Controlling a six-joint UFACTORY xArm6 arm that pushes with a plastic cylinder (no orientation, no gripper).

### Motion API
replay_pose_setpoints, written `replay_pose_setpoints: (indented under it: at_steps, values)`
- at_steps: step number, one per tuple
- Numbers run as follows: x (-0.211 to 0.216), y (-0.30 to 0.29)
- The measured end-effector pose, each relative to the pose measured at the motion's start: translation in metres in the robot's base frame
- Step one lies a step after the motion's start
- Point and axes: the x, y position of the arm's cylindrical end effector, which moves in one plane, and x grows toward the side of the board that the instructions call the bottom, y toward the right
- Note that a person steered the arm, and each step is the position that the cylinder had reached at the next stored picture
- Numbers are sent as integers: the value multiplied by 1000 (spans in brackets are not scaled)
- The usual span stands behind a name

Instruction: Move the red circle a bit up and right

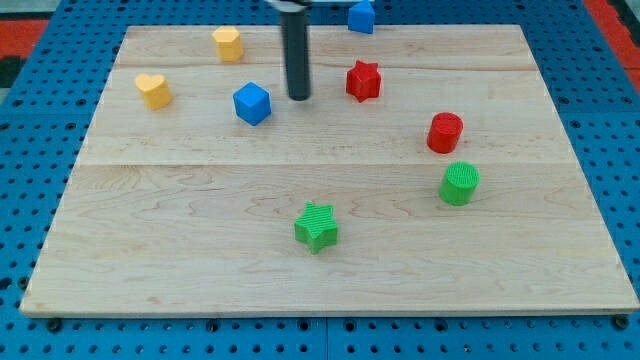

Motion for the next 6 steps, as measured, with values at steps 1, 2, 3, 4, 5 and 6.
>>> replay_pose_setpoints:
  at_steps: [1,2,3,4,5,6]
  values:
    - [-2,47]
    - [-22,80]
    - [-5,99]
    - [74,102]
    - [83,109]
    - [91,130]
